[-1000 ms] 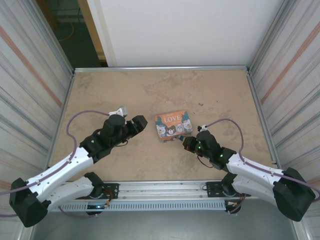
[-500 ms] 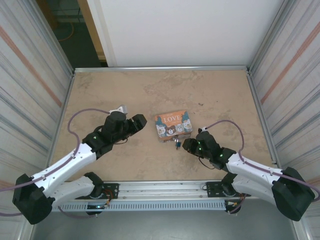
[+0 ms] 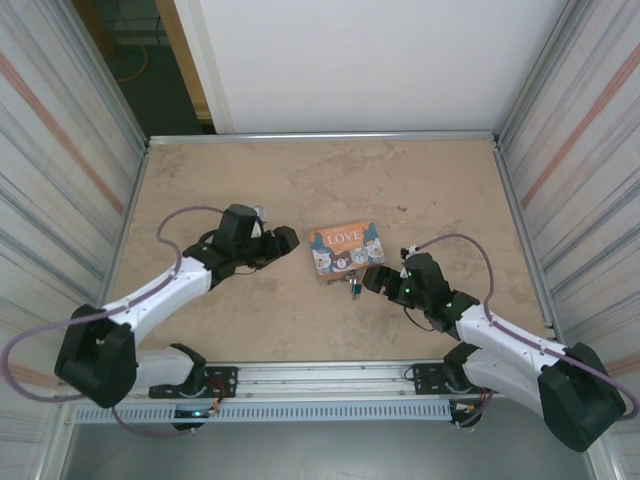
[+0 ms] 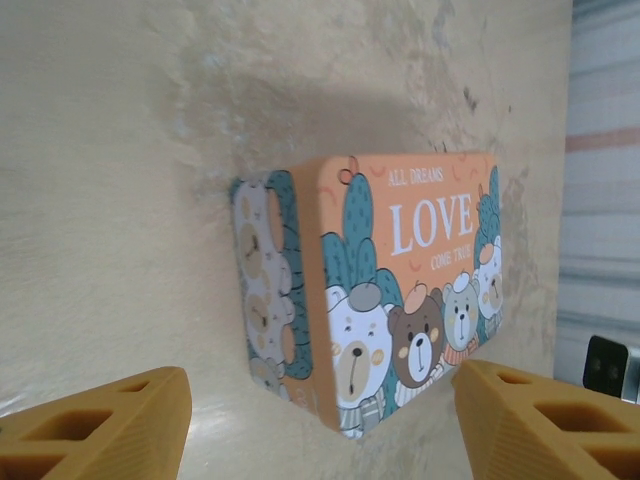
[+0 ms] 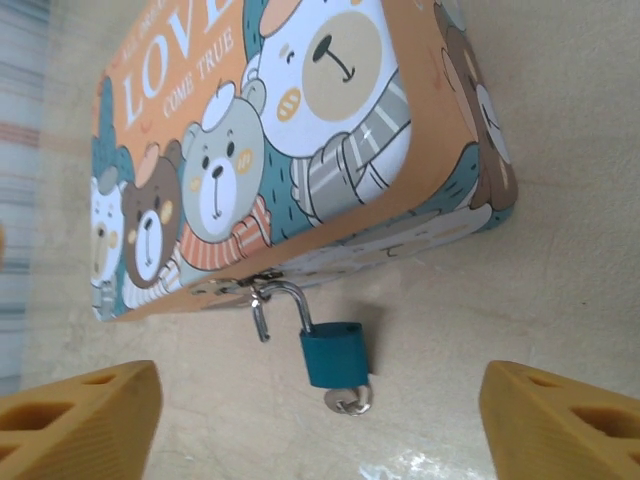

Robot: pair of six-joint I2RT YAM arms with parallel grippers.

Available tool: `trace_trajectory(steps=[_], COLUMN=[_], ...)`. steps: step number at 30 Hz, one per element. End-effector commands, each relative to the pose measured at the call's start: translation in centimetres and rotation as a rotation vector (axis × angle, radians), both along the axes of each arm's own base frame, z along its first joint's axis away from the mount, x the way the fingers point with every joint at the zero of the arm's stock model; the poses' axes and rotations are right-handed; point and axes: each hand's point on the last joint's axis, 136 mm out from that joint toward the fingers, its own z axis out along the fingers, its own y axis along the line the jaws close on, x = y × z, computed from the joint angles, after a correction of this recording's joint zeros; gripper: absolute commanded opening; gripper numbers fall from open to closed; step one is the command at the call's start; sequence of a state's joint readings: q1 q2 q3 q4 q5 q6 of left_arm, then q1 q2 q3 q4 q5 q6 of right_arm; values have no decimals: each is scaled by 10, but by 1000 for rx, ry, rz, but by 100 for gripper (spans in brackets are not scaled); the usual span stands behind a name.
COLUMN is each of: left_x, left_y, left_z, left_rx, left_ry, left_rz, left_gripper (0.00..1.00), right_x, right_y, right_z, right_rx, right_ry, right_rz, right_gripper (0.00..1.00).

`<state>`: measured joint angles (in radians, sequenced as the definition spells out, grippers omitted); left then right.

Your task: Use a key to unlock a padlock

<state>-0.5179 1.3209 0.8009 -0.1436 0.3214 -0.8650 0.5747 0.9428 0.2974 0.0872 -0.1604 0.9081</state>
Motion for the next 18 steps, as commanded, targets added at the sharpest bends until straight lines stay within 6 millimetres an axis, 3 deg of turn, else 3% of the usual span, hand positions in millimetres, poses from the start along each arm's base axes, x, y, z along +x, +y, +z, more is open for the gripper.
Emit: trace_trajectory(steps=[1, 4, 11, 18], left_x=[6, 11, 16, 7], left_y=[-29, -37, -46, -58], left_z=[14, 3, -29, -52], left_rx=[-84, -100, -82, -69], left_ry=[-26, 9, 100, 169], left_rz=[-145, -158, -156, -185], left_gripper=[70, 68, 63, 60], right_x=[8, 12, 18, 32], right_y=[11, 15, 25, 24], right_z=[20, 24, 19, 18], right_rx=[50, 63, 27, 0], right_ry=[-50, -62, -54, -60], right_rz=[48, 64, 141, 149], right_gripper=[91, 99, 99, 99])
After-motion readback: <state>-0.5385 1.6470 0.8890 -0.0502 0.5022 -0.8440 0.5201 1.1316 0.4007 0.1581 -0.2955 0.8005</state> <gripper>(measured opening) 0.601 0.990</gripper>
